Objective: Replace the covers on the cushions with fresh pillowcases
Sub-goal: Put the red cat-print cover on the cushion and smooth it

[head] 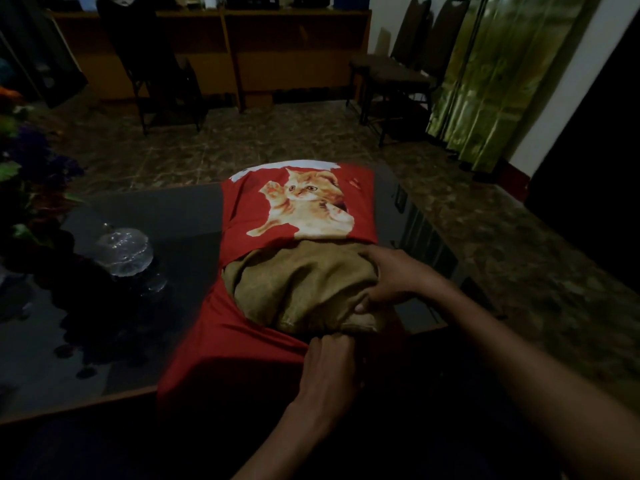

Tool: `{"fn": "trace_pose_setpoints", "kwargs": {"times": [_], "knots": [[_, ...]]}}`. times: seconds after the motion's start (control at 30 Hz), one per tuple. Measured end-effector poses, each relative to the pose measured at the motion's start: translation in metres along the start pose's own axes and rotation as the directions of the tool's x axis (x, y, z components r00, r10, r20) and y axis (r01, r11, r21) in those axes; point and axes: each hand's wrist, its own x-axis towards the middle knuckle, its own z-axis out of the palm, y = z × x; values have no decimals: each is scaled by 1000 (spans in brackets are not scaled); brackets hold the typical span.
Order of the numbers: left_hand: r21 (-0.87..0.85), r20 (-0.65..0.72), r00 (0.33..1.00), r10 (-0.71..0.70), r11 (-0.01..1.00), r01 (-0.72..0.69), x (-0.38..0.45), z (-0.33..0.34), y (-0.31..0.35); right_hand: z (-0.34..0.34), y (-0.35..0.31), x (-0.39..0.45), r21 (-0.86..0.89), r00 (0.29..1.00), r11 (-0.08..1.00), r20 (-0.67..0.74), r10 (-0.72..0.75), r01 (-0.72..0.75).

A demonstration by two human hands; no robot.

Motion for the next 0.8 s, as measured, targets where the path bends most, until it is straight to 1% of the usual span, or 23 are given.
{"fn": "trace_pose_setpoints", "kwargs": {"times": [0.03, 0.1, 0.17, 0.2, 0.27, 0.33, 0.4, 0.47, 0.53, 0.57, 0.6, 0.67, 0.7, 0.77, 0.8], "knots": [[-25, -23, 1000, 11, 1000, -11, 4, -1, 6, -2, -4, 3, 46, 998, 999, -55, 4, -2], [-39, -139, 989, 48, 998, -54, 13, -5, 19, -7, -14, 8, 136, 991, 991, -129, 23, -5], [-85, -214, 975, 57, 993, -77, 22, -10, 31, -4, -23, 12, 156, 985, 988, -173, 21, 6], [-132, -220, 974, 50, 988, -81, 26, -13, 34, 1, -24, 13, 140, 986, 990, -166, 12, 11], [-178, -202, 976, 77, 977, -114, 30, -21, 35, 11, -19, 13, 74, 996, 997, -84, -17, 23], [-125, -214, 961, 174, 971, -204, 30, -31, 30, 10, -10, 11, -24, 999, 999, 36, -27, 28], [-78, -207, 944, 256, 958, -277, 28, -46, 21, 0, -9, 8, -151, 993, 987, 114, -29, 46], [29, -211, 938, 275, 961, -275, 28, -60, 6, -11, -16, 11, -246, 988, 967, 152, -29, 66], [146, -199, 942, 270, 959, -244, 28, -73, -11, -19, -26, 14, -292, 991, 954, 132, -37, 75], [170, -191, 944, 267, 957, -236, 27, -79, -20, -22, -31, 15, -286, 992, 953, 108, -72, 100], [172, -176, 947, 267, 956, -237, 26, -83, -30, -23, -35, 17, -259, 986, 953, 84, -142, 159], [181, -142, 956, 257, 956, -230, 23, -91, -52, -18, -45, 15, -180, 951, 934, 61, -302, 308], [188, -125, 961, 246, 957, -221, 20, -96, -62, -11, -49, 13, -125, 934, 925, 45, -355, 358], [174, -62, 977, 202, 966, -189, 11, -104, -80, 7, -55, 13, -50, 907, 907, -21, -420, 419], [159, -40, 980, 196, 969, -188, 5, -107, -87, 14, -59, 14, -58, 895, 896, -43, -443, 441]]}}
